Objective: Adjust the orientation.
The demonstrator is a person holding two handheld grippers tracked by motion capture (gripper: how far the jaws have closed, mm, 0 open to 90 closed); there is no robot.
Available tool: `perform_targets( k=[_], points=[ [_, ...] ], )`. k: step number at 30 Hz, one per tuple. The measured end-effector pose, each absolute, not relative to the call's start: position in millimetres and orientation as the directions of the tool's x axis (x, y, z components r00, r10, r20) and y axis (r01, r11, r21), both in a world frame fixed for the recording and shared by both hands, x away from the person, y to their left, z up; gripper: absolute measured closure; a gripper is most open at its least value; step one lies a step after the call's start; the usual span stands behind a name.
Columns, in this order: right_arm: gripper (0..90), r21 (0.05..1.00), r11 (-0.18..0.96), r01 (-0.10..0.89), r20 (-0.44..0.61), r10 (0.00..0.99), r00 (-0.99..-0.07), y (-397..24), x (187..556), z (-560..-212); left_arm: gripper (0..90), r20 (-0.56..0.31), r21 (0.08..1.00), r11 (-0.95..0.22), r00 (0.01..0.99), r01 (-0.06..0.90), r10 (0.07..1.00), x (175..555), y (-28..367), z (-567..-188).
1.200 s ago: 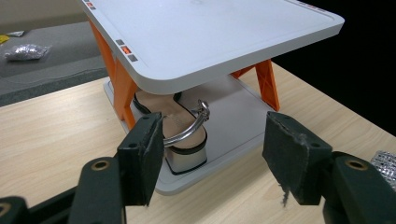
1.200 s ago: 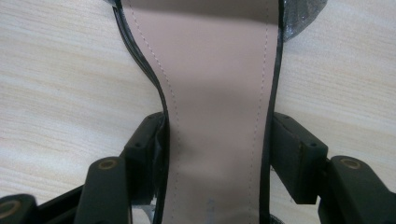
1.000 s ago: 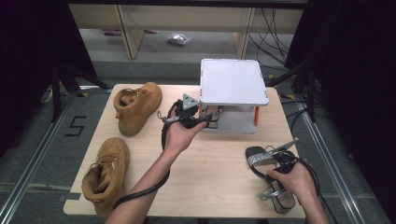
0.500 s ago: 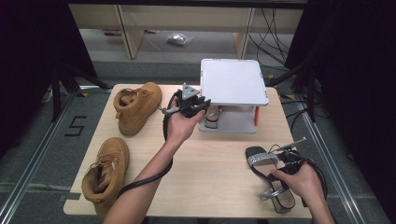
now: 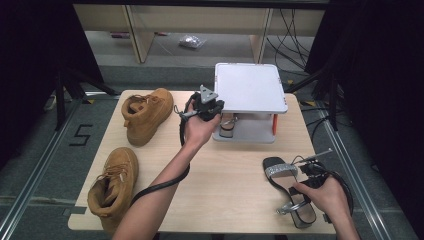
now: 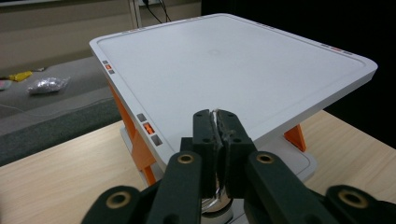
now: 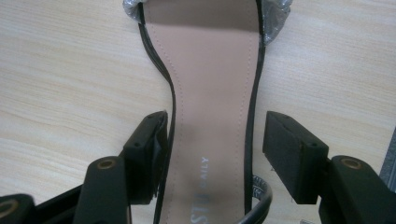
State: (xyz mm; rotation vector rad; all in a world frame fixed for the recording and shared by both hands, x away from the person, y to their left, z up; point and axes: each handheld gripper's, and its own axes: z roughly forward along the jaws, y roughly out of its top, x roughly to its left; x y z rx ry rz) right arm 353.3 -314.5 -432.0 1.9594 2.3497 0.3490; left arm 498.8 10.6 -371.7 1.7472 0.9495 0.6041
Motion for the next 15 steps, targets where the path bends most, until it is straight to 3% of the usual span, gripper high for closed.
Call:
perform_targets(
  k=[3,9,15],
  points=[
    [41.1,0.214,0.152,0.965,0.101,0.979,-0.177,-317,353,-431,89.7,-0.070,0.919,-0.165,0.559,0.358,0.826,501,8,-371],
    [41.1,0.218,0.136,0.966,0.104,0.981,-0.162,-322,350,-431,89.8,-0.037,0.922,-0.184,0.553,0.340,0.832,504,4,-370],
    [41.0,0.223,0.185,0.957,0.072,0.976,-0.205,-328,350,-434,89.9,-0.022,0.929,-0.190,0.557,0.319,0.830,510,4,-371]
  ],
)
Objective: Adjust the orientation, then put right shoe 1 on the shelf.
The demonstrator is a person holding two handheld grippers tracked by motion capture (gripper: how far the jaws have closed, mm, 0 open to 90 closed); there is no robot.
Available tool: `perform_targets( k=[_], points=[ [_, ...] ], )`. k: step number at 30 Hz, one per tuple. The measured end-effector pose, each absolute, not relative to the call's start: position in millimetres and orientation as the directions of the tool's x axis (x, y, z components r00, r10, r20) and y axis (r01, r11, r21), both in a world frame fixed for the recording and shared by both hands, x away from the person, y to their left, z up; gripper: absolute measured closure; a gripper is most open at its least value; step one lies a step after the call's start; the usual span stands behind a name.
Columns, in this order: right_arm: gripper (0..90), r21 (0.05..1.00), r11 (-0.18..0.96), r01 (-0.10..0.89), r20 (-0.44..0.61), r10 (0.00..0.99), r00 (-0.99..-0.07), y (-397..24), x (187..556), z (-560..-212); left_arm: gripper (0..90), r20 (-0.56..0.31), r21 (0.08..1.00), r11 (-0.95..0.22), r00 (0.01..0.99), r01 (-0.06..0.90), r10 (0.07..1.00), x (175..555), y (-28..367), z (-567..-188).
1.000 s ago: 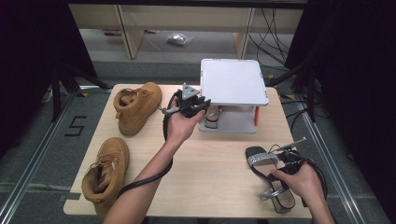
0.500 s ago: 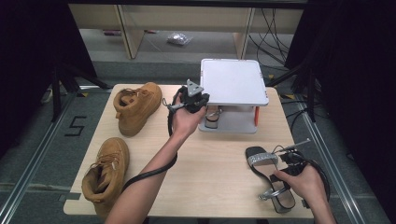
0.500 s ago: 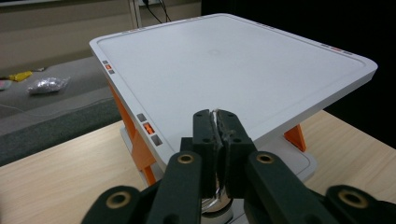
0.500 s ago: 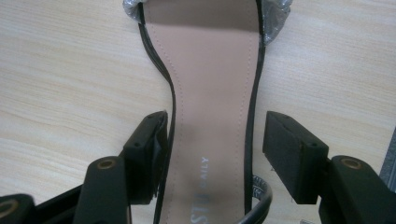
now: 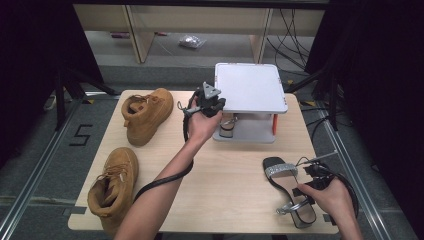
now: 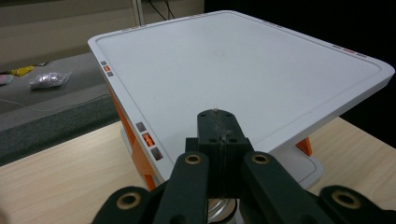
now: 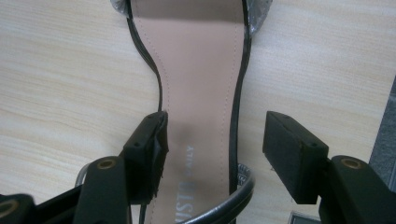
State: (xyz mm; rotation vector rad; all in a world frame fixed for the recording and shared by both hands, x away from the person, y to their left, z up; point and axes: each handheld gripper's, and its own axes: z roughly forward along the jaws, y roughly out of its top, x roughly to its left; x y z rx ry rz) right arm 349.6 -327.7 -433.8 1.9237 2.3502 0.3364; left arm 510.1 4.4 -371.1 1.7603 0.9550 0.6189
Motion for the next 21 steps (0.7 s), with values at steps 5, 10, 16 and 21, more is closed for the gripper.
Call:
perform_targets(
  k=[5,10,16,21],
  points=[
    [40.8,0.212,0.153,0.965,0.081,0.982,-0.173,-324,347,-433,89.8,-0.036,0.925,-0.183,0.558,0.333,0.829,516,3,-374],
    [39.8,0.185,0.131,0.974,0.084,0.985,-0.148,-321,348,-431,89.8,-0.042,0.921,-0.183,0.553,0.344,0.832,520,0,-379],
    [38.0,0.189,0.178,0.966,0.072,0.978,-0.194,-323,351,-433,89.8,-0.030,0.919,-0.194,0.551,0.343,0.834,522,-4,-381],
    [35.0,0.166,0.192,0.967,0.083,0.975,-0.208,-320,352,-434,89.8,-0.017,0.919,-0.202,0.547,0.338,0.837,521,-5,-381]
  ],
)
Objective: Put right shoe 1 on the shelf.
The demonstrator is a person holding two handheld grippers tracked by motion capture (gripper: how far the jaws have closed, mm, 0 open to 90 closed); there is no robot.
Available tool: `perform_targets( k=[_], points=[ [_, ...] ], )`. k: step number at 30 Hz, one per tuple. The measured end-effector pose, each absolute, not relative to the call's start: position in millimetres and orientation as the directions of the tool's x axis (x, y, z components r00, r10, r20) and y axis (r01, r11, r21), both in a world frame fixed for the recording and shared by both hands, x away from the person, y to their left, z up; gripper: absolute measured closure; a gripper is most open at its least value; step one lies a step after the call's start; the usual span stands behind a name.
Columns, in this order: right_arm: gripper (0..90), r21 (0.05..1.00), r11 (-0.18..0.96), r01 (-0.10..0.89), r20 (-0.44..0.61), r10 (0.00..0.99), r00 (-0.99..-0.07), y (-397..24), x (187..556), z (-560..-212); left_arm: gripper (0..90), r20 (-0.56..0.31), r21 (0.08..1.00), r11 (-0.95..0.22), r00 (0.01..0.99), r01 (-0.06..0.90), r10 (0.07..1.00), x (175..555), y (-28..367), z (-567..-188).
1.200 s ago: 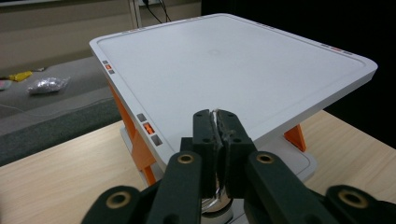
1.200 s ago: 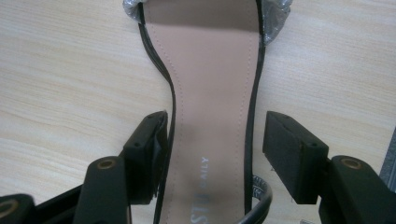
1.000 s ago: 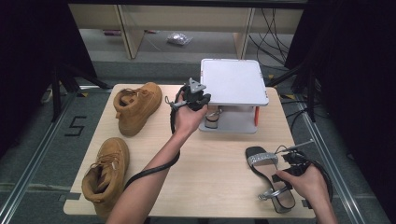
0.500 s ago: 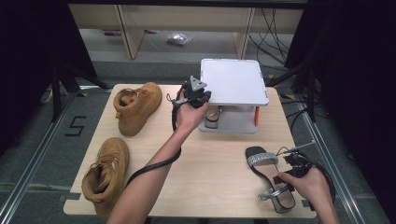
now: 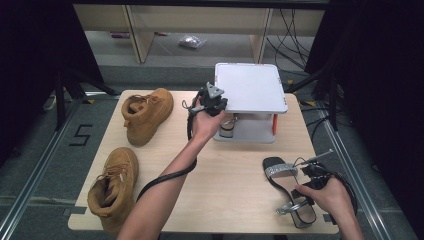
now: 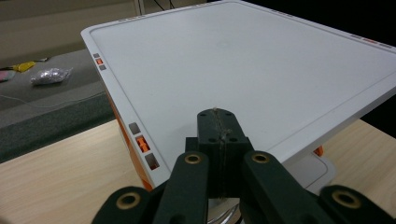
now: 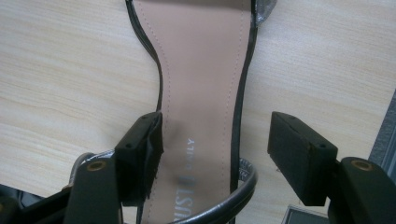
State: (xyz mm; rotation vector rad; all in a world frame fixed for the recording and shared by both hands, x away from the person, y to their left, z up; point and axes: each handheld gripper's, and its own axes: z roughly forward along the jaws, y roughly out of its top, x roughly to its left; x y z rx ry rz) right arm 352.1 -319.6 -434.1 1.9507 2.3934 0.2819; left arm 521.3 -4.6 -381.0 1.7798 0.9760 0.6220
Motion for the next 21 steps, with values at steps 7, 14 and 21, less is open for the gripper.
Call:
perform_targets(
  k=[7,14,21],
  points=[
    [32.0,0.123,0.223,0.967,0.064,0.971,-0.232,-316,357,-436,89.8,-0.016,0.919,-0.203,0.545,0.339,0.838,522,-3,-381],
    [32.0,0.111,0.235,0.966,0.062,0.968,-0.242,-313,361,-436,89.9,-0.005,0.918,-0.211,0.544,0.334,0.839,523,-3,-381],
    [31.8,0.089,0.264,0.960,0.067,0.960,-0.271,-306,363,-443,89.8,-0.005,0.917,-0.214,0.547,0.336,0.837,523,-4,-381]
  ],
)
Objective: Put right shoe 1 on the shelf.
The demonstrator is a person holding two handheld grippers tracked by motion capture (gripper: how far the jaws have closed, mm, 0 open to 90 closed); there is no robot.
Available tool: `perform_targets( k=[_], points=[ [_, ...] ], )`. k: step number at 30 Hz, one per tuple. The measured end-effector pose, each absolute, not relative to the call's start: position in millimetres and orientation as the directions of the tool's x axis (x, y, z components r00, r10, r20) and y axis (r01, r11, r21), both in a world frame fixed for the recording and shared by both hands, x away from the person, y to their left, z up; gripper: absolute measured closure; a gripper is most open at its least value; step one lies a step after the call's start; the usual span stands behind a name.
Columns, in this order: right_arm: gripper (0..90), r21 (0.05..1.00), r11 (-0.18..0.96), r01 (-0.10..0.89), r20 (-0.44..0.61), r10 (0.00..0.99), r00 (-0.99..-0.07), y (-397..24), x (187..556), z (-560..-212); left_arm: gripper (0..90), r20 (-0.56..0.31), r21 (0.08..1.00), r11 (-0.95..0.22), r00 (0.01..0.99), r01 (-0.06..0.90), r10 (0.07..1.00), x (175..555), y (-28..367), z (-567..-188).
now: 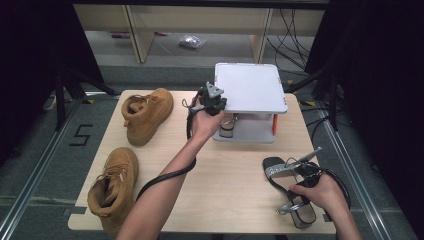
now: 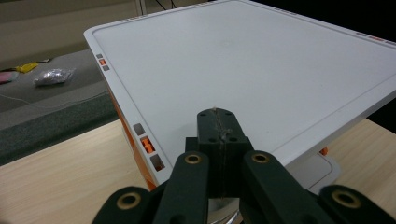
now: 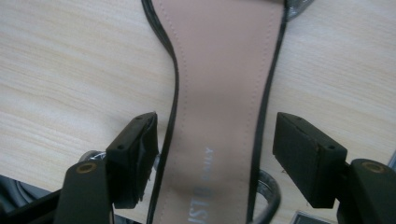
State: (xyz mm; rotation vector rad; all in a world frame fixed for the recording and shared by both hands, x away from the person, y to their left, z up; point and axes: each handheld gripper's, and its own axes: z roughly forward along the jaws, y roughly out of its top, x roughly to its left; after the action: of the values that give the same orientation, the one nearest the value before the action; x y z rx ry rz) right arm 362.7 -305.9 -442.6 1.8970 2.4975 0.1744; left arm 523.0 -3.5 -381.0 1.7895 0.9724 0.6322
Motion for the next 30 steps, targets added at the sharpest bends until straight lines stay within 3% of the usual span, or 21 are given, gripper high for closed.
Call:
perform_targets(
  k=[2,15,30],
  points=[
    [31.9,0.059,0.290,0.955,0.111,0.949,-0.295,-307,366,-446,89.9,-0.005,0.918,-0.213,0.546,0.336,0.838,523,-3,-381],
    [38.5,0.003,0.283,0.959,0.016,0.959,-0.283,-296,375,-460,89.9,-0.007,0.916,-0.213,0.546,0.339,0.837,523,-3,-381],
    [41.8,0.003,0.197,0.980,-0.005,0.980,-0.197,-291,377,-461,89.9,-0.005,0.915,-0.218,0.550,0.339,0.835,524,-3,-380]
  ],
)
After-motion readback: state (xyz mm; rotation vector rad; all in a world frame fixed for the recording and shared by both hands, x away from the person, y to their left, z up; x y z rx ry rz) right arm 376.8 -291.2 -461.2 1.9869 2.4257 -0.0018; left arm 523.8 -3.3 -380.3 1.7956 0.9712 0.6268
